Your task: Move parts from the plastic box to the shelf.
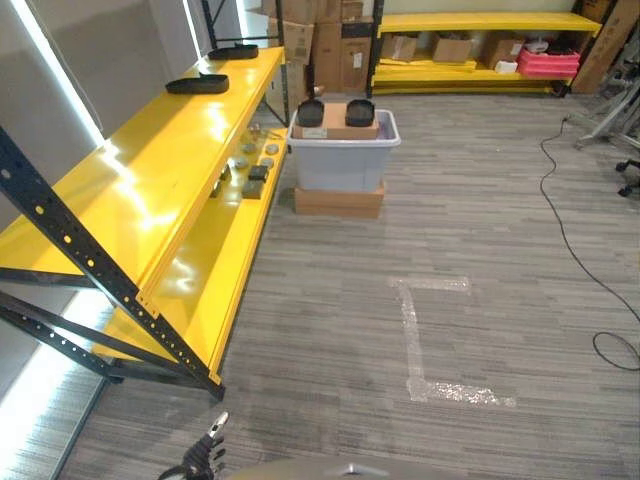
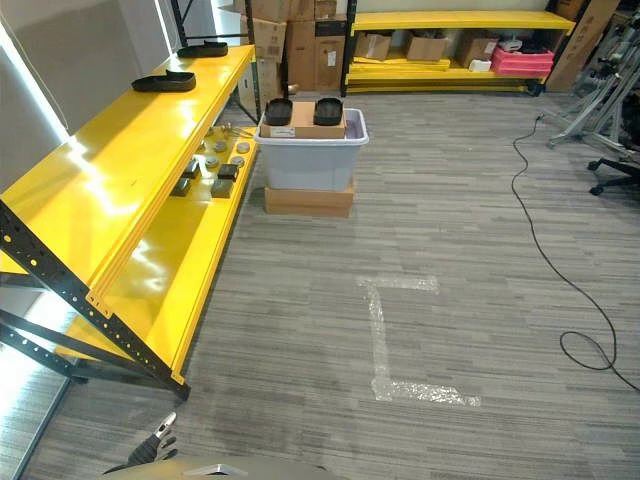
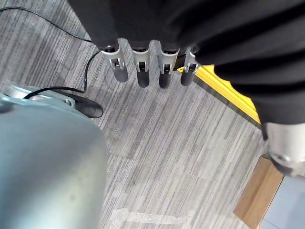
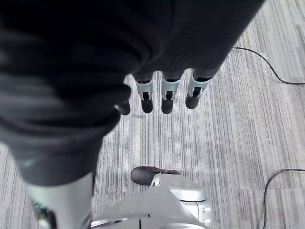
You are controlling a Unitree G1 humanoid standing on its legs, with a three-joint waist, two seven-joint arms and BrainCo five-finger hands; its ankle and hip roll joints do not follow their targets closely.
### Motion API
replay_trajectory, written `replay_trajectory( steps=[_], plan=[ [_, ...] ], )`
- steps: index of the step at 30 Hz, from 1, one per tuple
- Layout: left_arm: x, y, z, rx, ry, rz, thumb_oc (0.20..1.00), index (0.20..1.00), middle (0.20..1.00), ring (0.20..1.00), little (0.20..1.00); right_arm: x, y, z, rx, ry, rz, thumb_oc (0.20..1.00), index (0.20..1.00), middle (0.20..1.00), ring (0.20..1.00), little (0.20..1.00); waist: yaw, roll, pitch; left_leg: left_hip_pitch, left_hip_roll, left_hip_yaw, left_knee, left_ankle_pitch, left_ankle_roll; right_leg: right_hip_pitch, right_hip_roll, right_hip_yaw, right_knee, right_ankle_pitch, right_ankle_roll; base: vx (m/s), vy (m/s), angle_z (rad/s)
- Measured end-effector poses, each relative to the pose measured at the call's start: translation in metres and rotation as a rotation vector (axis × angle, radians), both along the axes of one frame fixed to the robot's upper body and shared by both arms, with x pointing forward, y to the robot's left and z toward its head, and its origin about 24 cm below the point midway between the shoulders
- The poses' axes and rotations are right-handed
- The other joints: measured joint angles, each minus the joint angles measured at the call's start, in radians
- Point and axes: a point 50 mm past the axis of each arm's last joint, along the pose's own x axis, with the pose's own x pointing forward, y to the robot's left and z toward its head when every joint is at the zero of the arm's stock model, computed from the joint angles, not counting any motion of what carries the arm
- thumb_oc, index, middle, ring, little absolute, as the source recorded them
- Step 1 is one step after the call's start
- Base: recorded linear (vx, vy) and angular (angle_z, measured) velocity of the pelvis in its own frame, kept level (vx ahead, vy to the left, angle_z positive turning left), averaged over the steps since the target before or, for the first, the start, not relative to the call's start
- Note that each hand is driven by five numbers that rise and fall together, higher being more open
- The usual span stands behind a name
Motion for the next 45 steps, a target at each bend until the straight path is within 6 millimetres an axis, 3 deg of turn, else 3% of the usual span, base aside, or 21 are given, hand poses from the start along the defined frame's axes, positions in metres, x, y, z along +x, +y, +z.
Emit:
replay_trajectory(
  steps=[9,21,28,35,38,41,45],
  plan=[
    [-0.002,0.002,-0.001,0.035,0.03,0.02,1.0,1.0,1.0,1.0,1.0,-0.001,-0.001,0.0,-0.003,-0.001,0.001,1.0,1.0,1.0,1.0,1.0,-0.012,-0.002,0.005,0.003,0.0,0.0,-0.002,-0.007,-0.01,0.016,0.001,0.0,-0.008,0.002,0.0,0.0,0.0,0.0],
    [-0.03,0.003,-0.01,0.068,0.29,0.086,1.0,1.0,1.0,1.0,1.0,-0.012,0.001,0.0,0.025,0.07,-0.113,1.0,1.0,1.0,1.0,1.0,-0.014,-0.017,0.011,0.02,0.0,0.001,-0.001,-0.005,-0.005,0.036,0.001,0.0,-0.024,0.007,-0.001,0.01,0.001,0.0],
    [-0.022,0.003,-0.009,0.071,0.272,0.096,1.0,1.0,1.0,1.0,1.0,-0.012,0.002,-0.001,0.031,0.06,-0.134,1.0,1.0,1.0,1.0,1.0,-0.014,-0.021,0.011,0.019,0.0,0.003,-0.007,-0.012,-0.012,0.039,0.001,0.002,-0.024,0.009,-0.001,0.0,0.0,0.0],
    [-0.016,0.003,-0.008,0.06,0.231,0.09,1.0,1.0,1.0,1.0,1.0,0.004,0.002,0.0,0.023,-0.057,-0.107,1.0,1.0,1.0,1.0,1.0,-0.014,-0.026,0.008,0.022,0.0,0.004,-0.006,-0.012,-0.011,0.042,0.001,0.003,-0.024,0.009,-0.001,0.04,0.025,0.0],
    [-0.008,0.002,-0.006,0.061,0.181,0.089,1.0,1.0,1.0,1.0,1.0,0.026,0.0,0.003,0.019,-0.19,-0.098,1.0,1.0,1.0,1.0,1.0,-0.013,-0.02,0.009,0.032,-0.002,0.016,-0.001,-0.015,-0.007,0.029,0.001,0.026,-0.02,0.009,0.0,0.11,0.143,-0.17],
    [-0.002,0.002,-0.005,0.059,0.162,0.092,1.0,1.0,1.0,1.0,1.0,0.033,-0.002,0.005,0.019,-0.236,-0.126,1.0,1.0,1.0,1.0,1.0,-0.015,-0.015,0.013,0.031,-0.006,0.026,-0.001,-0.018,-0.001,0.018,-0.004,0.032,-0.005,0.006,0.006,0.04,0.129,-0.11],
    [0.014,0.003,-0.002,0.054,0.123,0.079,1.0,1.0,1.0,1.0,1.0,0.045,-0.006,0.008,0.017,-0.278,-0.152,1.0,1.0,1.0,1.0,1.0,-0.021,-0.008,0.059,0.02,-0.017,0.037,0.023,-0.019,0.032,-0.065,-0.022,0.048,0.171,-0.049,0.025,-0.03,0.116,-0.14]
  ],
)
